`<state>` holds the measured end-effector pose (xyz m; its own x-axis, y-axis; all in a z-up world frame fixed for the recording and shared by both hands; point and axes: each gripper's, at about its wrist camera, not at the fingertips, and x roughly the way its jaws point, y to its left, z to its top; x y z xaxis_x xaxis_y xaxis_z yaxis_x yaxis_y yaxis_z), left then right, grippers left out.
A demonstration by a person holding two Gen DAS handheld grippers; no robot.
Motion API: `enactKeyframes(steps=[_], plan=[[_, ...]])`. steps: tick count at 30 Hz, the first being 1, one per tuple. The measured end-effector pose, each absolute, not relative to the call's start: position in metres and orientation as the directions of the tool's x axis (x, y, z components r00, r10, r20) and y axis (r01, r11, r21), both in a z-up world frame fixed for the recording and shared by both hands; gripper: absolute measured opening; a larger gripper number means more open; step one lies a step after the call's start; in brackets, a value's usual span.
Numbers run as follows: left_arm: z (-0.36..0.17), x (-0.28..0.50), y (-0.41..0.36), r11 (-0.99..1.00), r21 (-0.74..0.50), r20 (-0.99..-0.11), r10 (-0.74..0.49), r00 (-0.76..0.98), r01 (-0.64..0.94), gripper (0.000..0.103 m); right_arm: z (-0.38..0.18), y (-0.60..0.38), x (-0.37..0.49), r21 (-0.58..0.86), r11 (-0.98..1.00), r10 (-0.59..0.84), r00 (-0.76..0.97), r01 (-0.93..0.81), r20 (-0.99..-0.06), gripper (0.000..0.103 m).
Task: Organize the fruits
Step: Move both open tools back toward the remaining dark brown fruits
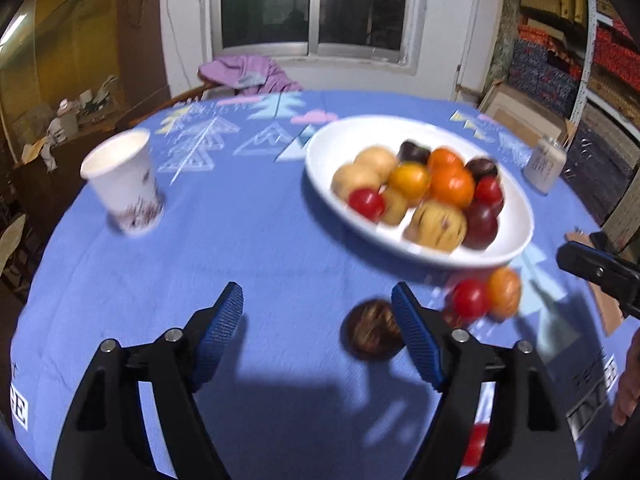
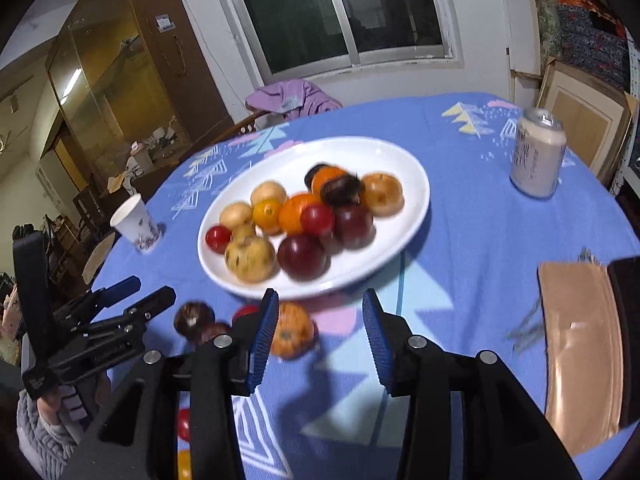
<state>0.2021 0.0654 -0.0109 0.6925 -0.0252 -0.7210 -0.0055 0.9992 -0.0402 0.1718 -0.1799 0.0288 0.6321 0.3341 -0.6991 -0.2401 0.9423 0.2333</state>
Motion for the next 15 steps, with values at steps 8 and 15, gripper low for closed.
enactKeyframes(steps=[8,15], plan=[[-0.022,0.203,0.060,0.998,-0.054,-0.729,-0.056,0.682,0.024,0.068,0.008,-0.160,0.172,0.206,0.938,0.336,0.582,-0.279,-0.740,0.044],[-0.029,0.202,0.040,0.995,-0.031,-0.745,-0.087,0.661,0.096,0.067,-0.005,-0.155,0.185,0.313,0.910,0.413,0.516,-0.272,-0.751,0.044]])
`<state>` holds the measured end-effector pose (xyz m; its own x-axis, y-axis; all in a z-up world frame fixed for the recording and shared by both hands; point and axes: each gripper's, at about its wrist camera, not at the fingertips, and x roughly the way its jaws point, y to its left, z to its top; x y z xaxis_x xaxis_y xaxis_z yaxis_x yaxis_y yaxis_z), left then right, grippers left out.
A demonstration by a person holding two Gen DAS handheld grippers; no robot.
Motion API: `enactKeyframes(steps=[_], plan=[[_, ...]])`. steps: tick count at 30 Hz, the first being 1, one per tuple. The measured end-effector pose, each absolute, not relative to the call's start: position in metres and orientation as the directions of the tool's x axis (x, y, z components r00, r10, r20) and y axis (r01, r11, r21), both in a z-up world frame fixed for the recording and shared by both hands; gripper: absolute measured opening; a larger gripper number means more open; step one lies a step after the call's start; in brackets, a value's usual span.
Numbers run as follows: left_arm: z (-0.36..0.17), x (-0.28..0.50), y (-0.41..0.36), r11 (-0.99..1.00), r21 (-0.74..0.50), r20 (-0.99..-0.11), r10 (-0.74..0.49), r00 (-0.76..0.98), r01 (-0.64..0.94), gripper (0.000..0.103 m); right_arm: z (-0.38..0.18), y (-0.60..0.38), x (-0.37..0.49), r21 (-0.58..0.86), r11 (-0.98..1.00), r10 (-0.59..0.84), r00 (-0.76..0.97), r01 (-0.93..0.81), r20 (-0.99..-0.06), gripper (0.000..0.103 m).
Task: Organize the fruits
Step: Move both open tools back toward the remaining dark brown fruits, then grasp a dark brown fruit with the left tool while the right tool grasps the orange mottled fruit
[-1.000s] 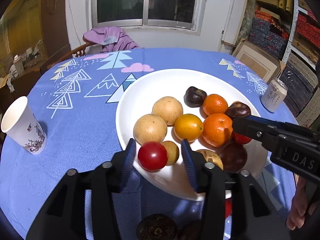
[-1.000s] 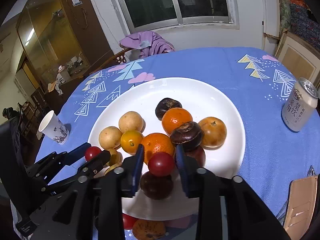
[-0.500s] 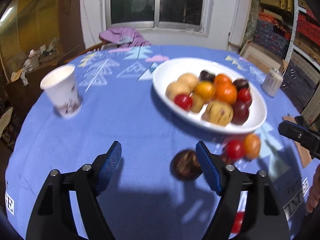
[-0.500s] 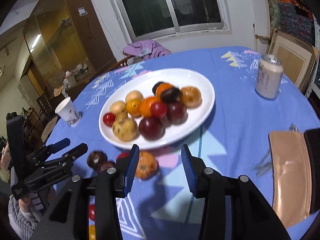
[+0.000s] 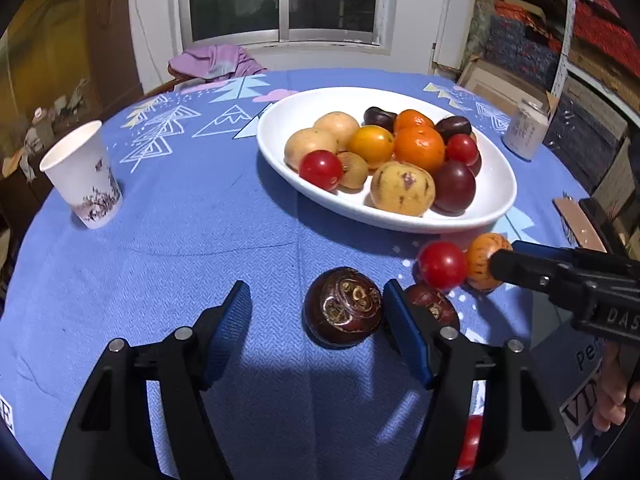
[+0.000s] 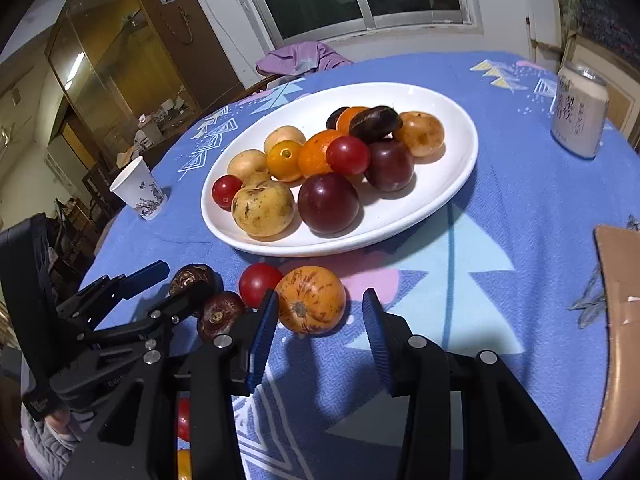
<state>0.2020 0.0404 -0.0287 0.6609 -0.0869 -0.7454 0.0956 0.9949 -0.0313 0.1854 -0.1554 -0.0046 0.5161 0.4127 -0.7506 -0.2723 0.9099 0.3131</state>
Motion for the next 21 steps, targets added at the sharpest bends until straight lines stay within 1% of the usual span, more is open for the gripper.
enactKeyframes(steps=[1,3,4,5,6,8,11,13,15,18,21], plan=[[-0.030,0.202,0.042,0.995,-0.040,-0.749,-0.090,0.656,0.091,0.066,-0.007,-0.154,0.187,0.329,0.904,0.425,0.503,-0.273,-0.752,0.044],[-0.038,0.204,0.043,0.992,-0.076,-0.780,-0.124,0.613,0.105,0.058,-0.010,-0.152,0.187,0.341,0.898,0.438,0.483,-0.278,-0.758,0.044],[-0.037,0.204,0.044,0.992,-0.079,-0.778,-0.126,0.616,0.103,0.054,-0.012,-0.150,0.186,0.340,0.897,0.438,0.475,-0.282,-0.763,0.044],[-0.036,0.203,0.044,0.991,-0.084,-0.773,-0.133,0.620,0.108,0.048,-0.011,-0.149,0.184,0.332,0.899,0.434,0.484,-0.284,-0.760,0.042],[-0.037,0.203,0.043,0.989,-0.089,-0.773,-0.143,0.618,0.117,0.045,-0.011,-0.148,0.184,0.331,0.898,0.436,0.488,-0.289,-0.756,0.036],[-0.038,0.204,0.042,0.990,-0.083,-0.775,-0.138,0.617,0.117,0.043,-0.010,-0.146,0.182,0.329,0.898,0.437,0.489,-0.293,-0.755,0.036],[-0.037,0.204,0.042,0.988,-0.097,-0.770,-0.151,0.620,0.120,0.042,-0.009,-0.145,0.180,0.318,0.901,0.429,0.498,-0.295,-0.754,0.035],[-0.033,0.201,0.043,0.988,-0.099,-0.751,-0.152,0.643,0.117,0.042,-0.006,-0.146,0.178,0.307,0.905,0.421,0.512,-0.294,-0.749,0.035],[-0.021,0.194,0.041,0.993,-0.048,-0.714,-0.108,0.692,0.106,0.042,0.002,-0.150,0.174,0.301,0.906,0.419,0.538,-0.296,-0.732,0.035],[-0.002,0.194,0.042,0.993,-0.060,-0.688,-0.118,0.716,0.105,0.042,0.025,-0.158,0.167,0.297,0.904,0.426,0.592,-0.306,-0.685,0.035],[0.015,0.206,0.040,0.993,-0.057,-0.673,-0.112,0.731,0.100,0.042,0.048,-0.163,0.177,0.262,0.920,0.391,0.637,-0.292,-0.664,0.035]])
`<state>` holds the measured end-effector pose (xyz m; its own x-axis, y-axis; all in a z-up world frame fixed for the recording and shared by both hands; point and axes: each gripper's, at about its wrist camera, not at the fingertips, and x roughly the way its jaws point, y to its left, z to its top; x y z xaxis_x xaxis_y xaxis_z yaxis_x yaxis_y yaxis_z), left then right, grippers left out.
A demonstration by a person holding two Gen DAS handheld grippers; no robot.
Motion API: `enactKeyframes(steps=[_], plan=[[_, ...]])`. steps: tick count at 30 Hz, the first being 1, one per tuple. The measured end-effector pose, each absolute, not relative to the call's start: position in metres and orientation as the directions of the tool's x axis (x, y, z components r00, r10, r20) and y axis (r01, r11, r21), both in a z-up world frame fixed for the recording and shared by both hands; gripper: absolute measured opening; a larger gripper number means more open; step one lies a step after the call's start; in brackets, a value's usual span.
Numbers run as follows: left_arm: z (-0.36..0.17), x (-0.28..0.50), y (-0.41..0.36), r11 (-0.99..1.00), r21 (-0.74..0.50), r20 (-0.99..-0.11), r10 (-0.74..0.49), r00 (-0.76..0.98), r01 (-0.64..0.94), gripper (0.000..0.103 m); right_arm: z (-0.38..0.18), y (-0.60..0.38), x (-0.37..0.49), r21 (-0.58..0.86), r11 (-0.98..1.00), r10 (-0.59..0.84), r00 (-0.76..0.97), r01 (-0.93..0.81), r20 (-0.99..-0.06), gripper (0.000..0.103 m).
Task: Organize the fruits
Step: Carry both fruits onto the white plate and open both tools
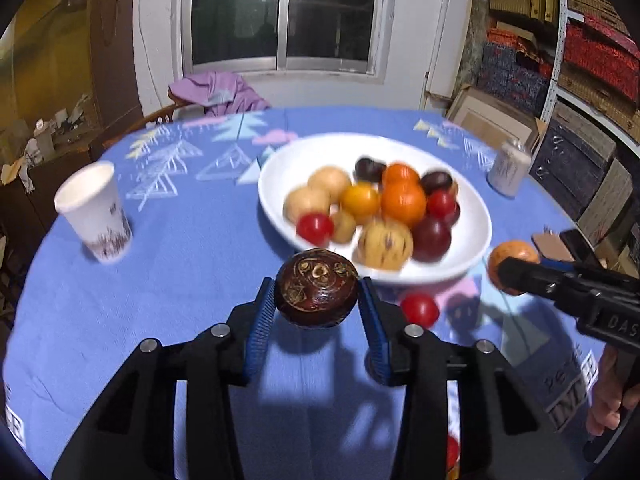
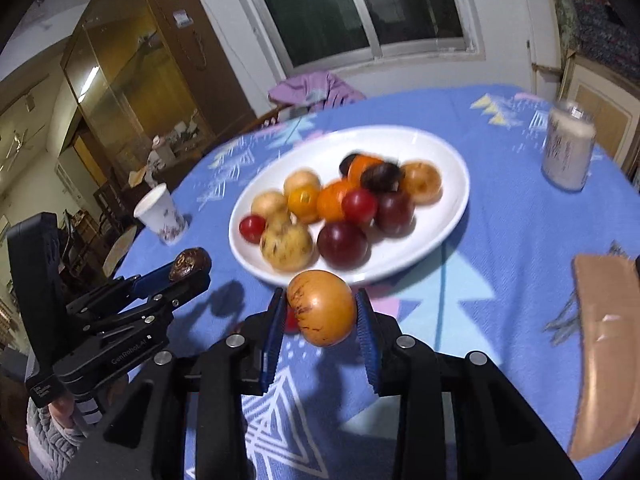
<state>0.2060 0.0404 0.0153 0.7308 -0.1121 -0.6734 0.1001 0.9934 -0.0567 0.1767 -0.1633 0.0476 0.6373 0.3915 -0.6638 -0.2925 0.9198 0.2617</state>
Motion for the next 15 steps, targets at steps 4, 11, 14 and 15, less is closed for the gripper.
enactKeyframes(steps=[4,11,14,15], plan=[[0.031,0.238,0.034,0.995,-0.048,-0.672,-0.101,0.733,0.093,0.042,0.073,-0.162,0.213,0.199,0.943,0.329,0.668,-0.266,-0.667,0.035],[0.035,0.321,0.026,0.997,-0.043,-0.698,-0.078,0.712,0.067,0.042,0.081,-0.149,0.311,0.149,0.964,0.259,0.648,-0.220,-0.716,0.035],[0.028,0.362,0.028,0.997,-0.056,-0.722,-0.074,0.688,0.048,0.042,0.064,-0.140,0.347,0.114,0.972,0.220,0.613,-0.208,-0.758,0.035],[0.023,0.376,0.027,0.997,-0.060,-0.740,-0.077,0.668,0.049,0.042,0.057,-0.138,0.355,0.108,0.973,0.212,0.597,-0.206,-0.774,0.035]])
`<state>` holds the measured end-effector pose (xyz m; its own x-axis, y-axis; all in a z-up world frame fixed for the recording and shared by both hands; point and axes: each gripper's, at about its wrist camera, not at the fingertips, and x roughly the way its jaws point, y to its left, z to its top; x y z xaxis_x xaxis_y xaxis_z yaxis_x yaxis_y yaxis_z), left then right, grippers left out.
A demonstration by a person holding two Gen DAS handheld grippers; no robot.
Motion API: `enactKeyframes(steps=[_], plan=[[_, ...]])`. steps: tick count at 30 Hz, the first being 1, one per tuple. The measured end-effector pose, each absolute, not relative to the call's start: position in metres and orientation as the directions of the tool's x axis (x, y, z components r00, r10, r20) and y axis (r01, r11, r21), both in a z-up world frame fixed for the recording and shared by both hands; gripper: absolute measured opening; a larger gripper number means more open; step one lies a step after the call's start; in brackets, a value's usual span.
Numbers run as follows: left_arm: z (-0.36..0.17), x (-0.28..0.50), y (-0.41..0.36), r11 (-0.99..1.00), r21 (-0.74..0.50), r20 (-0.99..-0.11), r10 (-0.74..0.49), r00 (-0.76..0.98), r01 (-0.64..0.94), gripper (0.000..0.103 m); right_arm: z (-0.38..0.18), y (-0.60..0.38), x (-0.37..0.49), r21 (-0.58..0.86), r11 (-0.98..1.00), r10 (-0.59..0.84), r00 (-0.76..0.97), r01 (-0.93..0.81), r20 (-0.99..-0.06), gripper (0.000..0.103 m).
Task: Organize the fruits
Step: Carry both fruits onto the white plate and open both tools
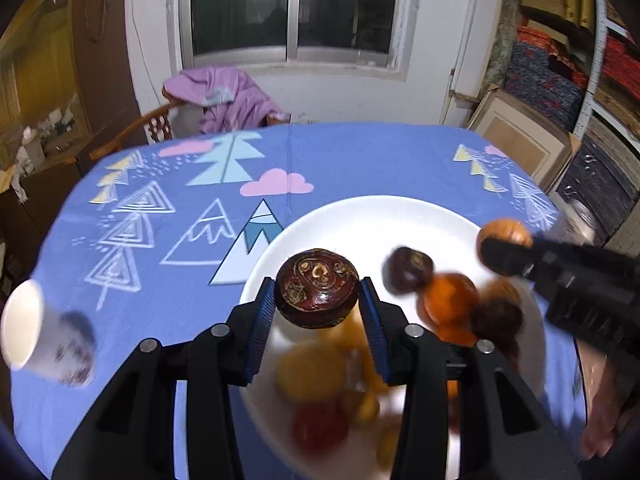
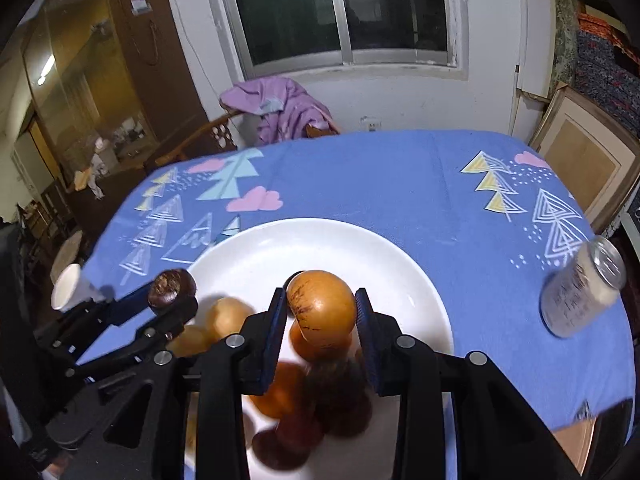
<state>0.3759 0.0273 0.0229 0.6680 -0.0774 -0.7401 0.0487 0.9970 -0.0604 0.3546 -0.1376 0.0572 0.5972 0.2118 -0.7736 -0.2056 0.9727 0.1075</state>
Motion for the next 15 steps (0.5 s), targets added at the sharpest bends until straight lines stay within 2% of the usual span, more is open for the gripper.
enactKeyframes(steps=[4,7,10,15], plan=[[0.001,0.404,0.027,0.998,-0.047,-0.782,-0.061,0.621,0.039,0.043,0.037,-0.133,0.377,0.061,0.979,0.164,0.565,-0.196,-0.809,0.035],[-0.001,0.404,0.032,0.998,-0.061,-0.771,-0.058,0.634,0.018,0.056,0.032,-0.129,0.375,0.050,0.976,0.160,0.535,-0.214,-0.830,0.039],[0.004,0.393,0.035,0.997,-0.082,-0.763,-0.069,0.643,0.010,0.065,0.045,-0.129,0.357,0.021,0.976,0.149,0.596,-0.216,-0.789,0.041],[0.025,0.341,0.035,0.995,-0.088,-0.725,-0.095,0.682,0.044,0.065,0.075,-0.139,0.298,0.049,0.962,0.217,0.645,-0.267,-0.732,0.042]])
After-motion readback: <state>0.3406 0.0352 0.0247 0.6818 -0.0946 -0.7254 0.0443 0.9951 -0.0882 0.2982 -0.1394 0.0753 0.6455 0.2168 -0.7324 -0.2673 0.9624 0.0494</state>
